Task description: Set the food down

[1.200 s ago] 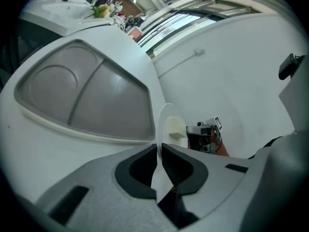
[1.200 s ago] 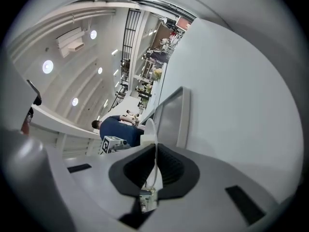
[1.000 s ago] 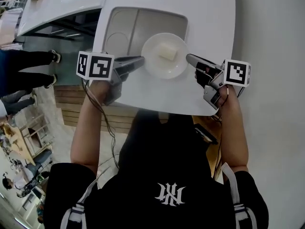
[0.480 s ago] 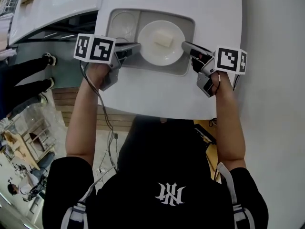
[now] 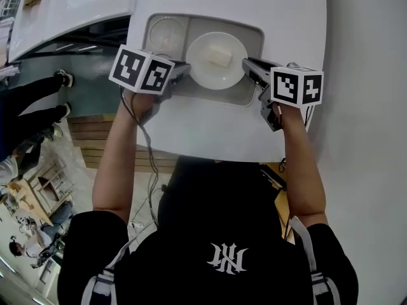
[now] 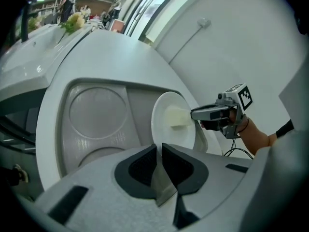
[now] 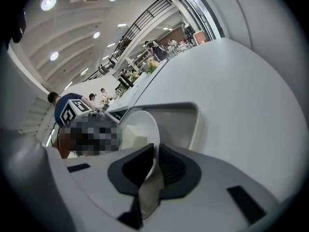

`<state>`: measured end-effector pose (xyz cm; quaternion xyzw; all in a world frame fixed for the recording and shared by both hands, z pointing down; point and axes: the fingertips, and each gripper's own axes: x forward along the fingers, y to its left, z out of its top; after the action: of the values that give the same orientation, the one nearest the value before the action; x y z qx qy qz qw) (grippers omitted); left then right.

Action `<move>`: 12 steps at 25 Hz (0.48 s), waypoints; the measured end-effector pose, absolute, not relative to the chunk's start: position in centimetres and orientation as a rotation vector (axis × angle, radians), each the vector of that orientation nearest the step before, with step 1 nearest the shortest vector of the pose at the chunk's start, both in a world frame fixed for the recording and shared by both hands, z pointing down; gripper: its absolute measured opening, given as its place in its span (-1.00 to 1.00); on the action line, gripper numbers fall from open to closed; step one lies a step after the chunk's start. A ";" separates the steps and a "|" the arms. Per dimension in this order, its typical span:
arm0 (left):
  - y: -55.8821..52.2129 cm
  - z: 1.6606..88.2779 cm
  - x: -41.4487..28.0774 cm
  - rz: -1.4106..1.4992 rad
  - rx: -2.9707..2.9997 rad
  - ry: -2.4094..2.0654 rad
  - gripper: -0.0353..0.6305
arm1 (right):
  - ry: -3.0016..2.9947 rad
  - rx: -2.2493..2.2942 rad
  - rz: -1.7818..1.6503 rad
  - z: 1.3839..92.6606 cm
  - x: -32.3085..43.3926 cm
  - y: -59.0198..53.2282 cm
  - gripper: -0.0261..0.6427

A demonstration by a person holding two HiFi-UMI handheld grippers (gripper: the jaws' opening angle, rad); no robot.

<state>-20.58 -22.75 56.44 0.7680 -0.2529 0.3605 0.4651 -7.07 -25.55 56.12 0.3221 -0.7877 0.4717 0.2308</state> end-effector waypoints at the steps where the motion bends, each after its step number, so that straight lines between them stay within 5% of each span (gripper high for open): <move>1: -22.8 56.4 -20.6 0.905 1.893 -0.630 -0.80 | -2.161 0.886 1.267 56.3 -7.1 -25.6 -0.87; 12: -21.4 57.2 -17.9 1.190 1.980 -0.787 -0.79 | -2.143 0.891 0.762 57.4 -4.8 -23.6 -0.75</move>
<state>-17.93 -21.35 57.22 0.7619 -0.3030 0.4581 0.3435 -4.82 -23.56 57.39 0.3426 -0.8243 0.2932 0.3424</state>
